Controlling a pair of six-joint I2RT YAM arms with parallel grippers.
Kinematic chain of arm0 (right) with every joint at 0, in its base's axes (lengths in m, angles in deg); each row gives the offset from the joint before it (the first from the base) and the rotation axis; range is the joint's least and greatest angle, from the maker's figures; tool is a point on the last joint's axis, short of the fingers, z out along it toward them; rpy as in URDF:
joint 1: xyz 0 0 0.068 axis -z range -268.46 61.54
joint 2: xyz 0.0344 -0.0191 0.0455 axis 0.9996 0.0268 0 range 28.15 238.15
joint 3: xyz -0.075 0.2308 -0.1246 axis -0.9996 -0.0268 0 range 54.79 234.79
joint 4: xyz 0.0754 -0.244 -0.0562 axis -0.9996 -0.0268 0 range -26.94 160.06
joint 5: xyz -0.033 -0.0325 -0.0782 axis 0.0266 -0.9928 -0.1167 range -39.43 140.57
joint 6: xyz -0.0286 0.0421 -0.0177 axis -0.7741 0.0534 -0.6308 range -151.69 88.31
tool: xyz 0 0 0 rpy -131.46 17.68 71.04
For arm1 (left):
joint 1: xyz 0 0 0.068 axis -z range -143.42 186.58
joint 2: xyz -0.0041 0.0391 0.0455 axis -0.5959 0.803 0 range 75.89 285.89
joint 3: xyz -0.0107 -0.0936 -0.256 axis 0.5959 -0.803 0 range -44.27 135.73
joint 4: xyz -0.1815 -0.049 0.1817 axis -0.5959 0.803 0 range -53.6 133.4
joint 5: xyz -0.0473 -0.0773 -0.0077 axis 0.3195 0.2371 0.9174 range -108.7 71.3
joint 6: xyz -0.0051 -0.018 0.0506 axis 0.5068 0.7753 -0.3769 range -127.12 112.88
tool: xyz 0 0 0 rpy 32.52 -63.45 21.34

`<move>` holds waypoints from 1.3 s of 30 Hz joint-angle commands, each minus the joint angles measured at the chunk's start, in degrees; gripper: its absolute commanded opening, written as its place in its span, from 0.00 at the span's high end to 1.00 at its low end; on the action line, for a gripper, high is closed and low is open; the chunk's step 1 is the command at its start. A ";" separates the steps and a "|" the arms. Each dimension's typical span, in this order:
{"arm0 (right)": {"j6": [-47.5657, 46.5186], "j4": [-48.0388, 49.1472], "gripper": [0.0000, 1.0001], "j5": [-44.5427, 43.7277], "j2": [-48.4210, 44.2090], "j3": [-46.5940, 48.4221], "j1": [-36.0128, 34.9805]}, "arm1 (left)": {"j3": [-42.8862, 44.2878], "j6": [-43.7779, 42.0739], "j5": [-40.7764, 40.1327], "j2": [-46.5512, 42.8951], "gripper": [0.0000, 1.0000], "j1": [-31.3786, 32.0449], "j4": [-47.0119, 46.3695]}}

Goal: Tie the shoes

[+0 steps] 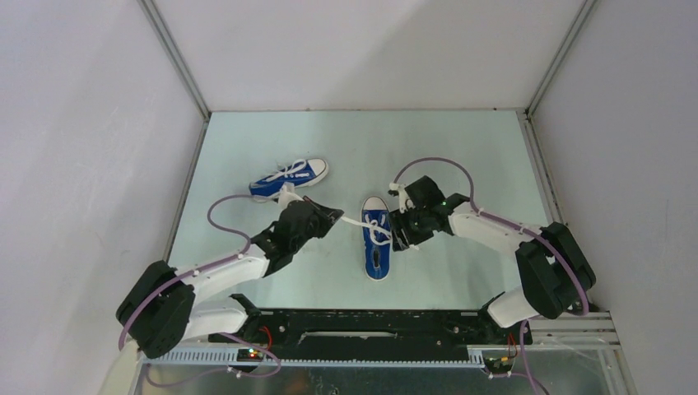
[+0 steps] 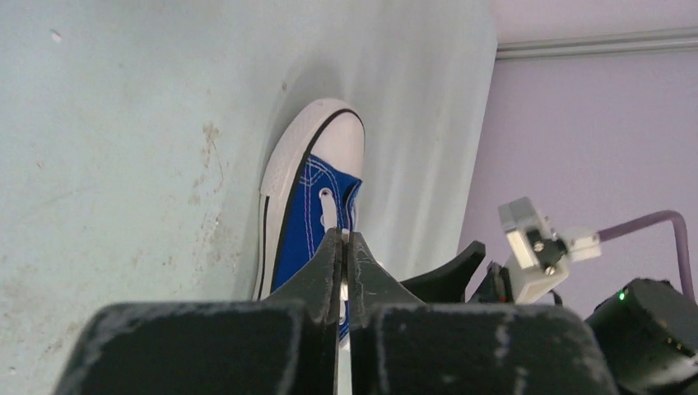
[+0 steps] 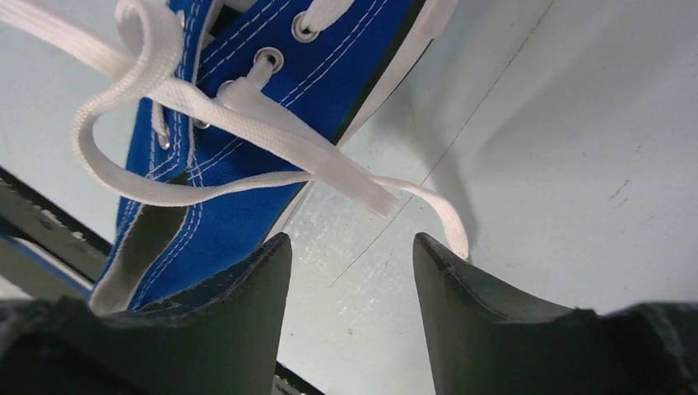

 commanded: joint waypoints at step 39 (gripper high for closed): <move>-1.34 -5.21 0.37 -18.23 7.02 8.11 -4.59 | 9.04 -22.41 3.42 -5.07 1.00 -10.98 16.34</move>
